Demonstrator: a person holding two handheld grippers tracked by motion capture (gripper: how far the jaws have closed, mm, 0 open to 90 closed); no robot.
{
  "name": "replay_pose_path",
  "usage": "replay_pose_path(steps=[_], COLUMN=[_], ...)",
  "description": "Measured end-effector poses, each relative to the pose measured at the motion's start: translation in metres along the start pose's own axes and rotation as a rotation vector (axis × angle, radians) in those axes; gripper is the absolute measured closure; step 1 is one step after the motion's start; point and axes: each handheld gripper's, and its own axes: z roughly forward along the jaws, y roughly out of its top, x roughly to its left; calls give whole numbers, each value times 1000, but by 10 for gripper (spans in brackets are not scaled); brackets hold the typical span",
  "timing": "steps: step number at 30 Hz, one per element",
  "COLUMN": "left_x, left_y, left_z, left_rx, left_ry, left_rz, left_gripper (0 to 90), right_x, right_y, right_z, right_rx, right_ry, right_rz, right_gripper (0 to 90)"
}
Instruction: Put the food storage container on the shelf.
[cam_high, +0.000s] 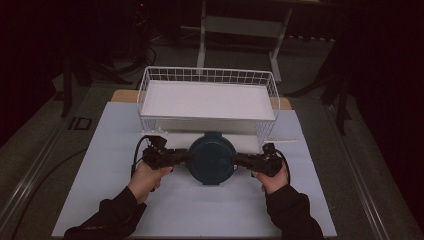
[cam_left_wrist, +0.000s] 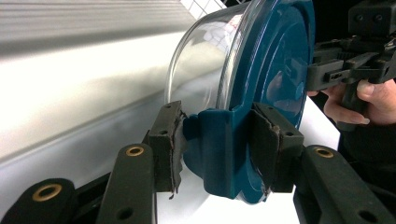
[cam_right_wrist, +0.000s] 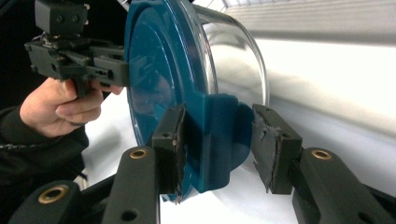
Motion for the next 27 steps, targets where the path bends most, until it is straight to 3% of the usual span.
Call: replay_pose_path(steps=[11,14,17,22,27], left_x=[25,31,35,40,49], left_y=[5,5,6,7,7], left_z=[15,18,21,27,31], left_rx=[-30,-36,-43,-60,-71], left_ry=[31,31,38,52,25], left_rz=[7,-22,-16,-29,-19], left_gripper=[556,555,555,552,550], right_x=[-25,-30,-34,-42,-46], right_y=[11,13,16,16,16], right_z=[21,26,29,34,38], right_rx=[-18,-29,-35,-44,-41], right_ry=[-20,-32,-35,-39,-47], right_rz=[-26,-28,-34,-22,4], right_gripper=[566,565,565,563,562])
